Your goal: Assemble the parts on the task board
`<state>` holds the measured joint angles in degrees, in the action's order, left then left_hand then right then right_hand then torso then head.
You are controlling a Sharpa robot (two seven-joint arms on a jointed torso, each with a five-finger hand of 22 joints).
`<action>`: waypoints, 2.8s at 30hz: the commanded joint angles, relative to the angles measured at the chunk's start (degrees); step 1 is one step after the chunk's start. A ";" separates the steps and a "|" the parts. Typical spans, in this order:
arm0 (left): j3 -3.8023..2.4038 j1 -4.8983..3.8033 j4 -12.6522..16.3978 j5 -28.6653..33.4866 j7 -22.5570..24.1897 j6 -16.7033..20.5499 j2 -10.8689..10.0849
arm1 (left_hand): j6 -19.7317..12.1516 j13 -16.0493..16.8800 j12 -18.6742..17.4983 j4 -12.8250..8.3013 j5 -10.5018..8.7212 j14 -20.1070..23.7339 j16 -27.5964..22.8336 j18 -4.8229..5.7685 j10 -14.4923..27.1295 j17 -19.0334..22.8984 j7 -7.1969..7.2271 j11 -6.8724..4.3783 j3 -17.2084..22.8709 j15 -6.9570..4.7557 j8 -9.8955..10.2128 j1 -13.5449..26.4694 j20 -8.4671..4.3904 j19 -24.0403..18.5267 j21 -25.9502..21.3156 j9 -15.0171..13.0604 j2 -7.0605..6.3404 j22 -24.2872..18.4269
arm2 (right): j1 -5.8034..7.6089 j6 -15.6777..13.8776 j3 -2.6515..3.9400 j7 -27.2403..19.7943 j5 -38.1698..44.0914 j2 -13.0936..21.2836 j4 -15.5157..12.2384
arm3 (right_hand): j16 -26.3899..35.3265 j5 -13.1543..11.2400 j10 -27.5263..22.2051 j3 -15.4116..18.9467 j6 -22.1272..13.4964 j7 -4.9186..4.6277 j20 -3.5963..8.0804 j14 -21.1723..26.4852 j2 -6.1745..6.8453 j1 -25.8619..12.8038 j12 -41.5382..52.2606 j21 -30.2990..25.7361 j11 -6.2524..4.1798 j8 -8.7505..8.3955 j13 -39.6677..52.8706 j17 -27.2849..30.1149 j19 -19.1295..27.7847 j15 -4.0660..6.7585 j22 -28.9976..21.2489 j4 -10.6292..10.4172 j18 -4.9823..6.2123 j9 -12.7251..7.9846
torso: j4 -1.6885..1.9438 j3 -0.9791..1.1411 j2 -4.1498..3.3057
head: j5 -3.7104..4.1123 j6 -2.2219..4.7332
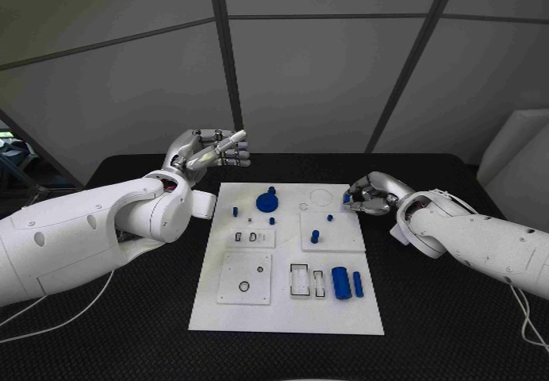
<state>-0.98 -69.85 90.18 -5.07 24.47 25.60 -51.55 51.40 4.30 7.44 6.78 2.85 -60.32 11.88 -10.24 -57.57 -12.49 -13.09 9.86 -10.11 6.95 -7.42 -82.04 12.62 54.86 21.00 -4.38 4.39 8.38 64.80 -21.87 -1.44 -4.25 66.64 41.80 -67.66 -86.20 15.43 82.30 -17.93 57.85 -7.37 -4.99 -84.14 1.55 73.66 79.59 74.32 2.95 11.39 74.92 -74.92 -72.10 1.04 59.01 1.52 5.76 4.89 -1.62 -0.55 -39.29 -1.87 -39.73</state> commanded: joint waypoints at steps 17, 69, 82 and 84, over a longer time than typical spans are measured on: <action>-0.02 -0.16 -0.02 -0.23 0.01 -0.16 0.08 | -0.22 -0.15 -0.31 -0.54 -0.02 -0.34 -0.45 -0.18 0.59 -0.12 0.01 0.17 0.15 0.03 0.29 -0.41 0.16 0.39 -0.37 0.13 0.20 -0.10 | 2.27 -3.38 1.83 6.34 2.06 -1.50 -13.00 | -0.45 -0.44 0.09 -0.63 0.22 -0.12 0.05 -4.29 -0.43 0.04 0.47 0.50 -0.34 0.28 3.79 -7.84 -0.73 0.37 0.62 0.14 0.06 -0.02 | 0.33 -0.20 0.15 | -0.55 -0.12; -0.04 -0.36 -1.68 -0.23 -0.20 -0.44 1.75 | -0.31 -0.21 -0.41 -0.68 -0.03 -0.27 -0.56 -0.17 0.74 -0.16 -0.01 0.20 0.15 0.06 0.37 -0.53 0.18 0.39 -0.39 0.17 0.27 -0.14 | -0.10 2.27 -4.25 15.84 18.17 -15.86 -10.77 | -0.13 -0.44 -0.20 -0.99 -0.41 -0.40 0.00 -4.14 -0.09 -0.37 0.07 0.29 -0.13 -0.19 3.43 -7.17 -0.46 0.23 0.16 0.31 0.14 -0.22 | 0.74 -0.32 0.30 | -2.88 -1.43; -0.05 -0.36 -1.63 -0.22 -0.25 -0.46 1.74 | -0.34 -0.22 -0.44 -0.72 -0.03 -0.24 -0.60 -0.17 0.78 -0.17 -0.03 0.22 0.15 0.07 0.39 -0.57 0.18 0.39 -0.40 0.18 0.28 -0.15 | -0.10 2.99 -4.57 15.94 18.50 -16.27 -10.30 | -0.09 -0.47 -0.24 -0.99 -0.42 -0.41 -0.01 -4.13 -0.03 -0.45 0.03 0.23 -0.11 -0.20 3.39 -7.11 -0.38 0.21 0.04 0.31 0.16 -0.23 | 0.66 -0.31 0.33 | -3.21 -1.56; -0.05 -0.36 -1.63 -0.22 -0.25 -0.46 1.74 | -0.34 -0.22 -0.44 -0.72 -0.03 -0.24 -0.60 -0.17 0.78 -0.17 -0.03 0.22 0.15 0.07 0.39 -0.57 0.18 0.39 -0.40 0.18 0.28 -0.15 | -0.10 2.97 -4.58 15.94 18.53 -16.30 -10.30 | -0.09 -0.47 -0.24 -0.99 -0.42 -0.41 -0.01 -4.13 -0.03 -0.45 0.03 0.23 -0.11 -0.20 3.39 -7.11 -0.38 0.21 0.04 0.31 0.16 -0.23 | 0.67 -0.29 0.33 | -3.22 -1.58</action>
<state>-1.00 -70.11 88.48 -5.07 23.97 25.64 -49.83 51.40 4.13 7.20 6.31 2.85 -60.32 11.66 -10.24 -57.35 -12.62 -13.09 10.08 -9.95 6.95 -7.42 -82.27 12.62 54.86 20.78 -4.26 4.61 8.29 64.75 -20.14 -5.85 11.32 84.64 25.52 -78.09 -86.42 14.76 82.30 -18.50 57.26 -7.65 -5.00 -84.14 1.67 73.57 79.82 74.54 2.96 11.08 74.92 -74.91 -72.49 1.03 59.10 1.82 5.77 4.62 -0.91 -0.87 -38.96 -5.08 -41.28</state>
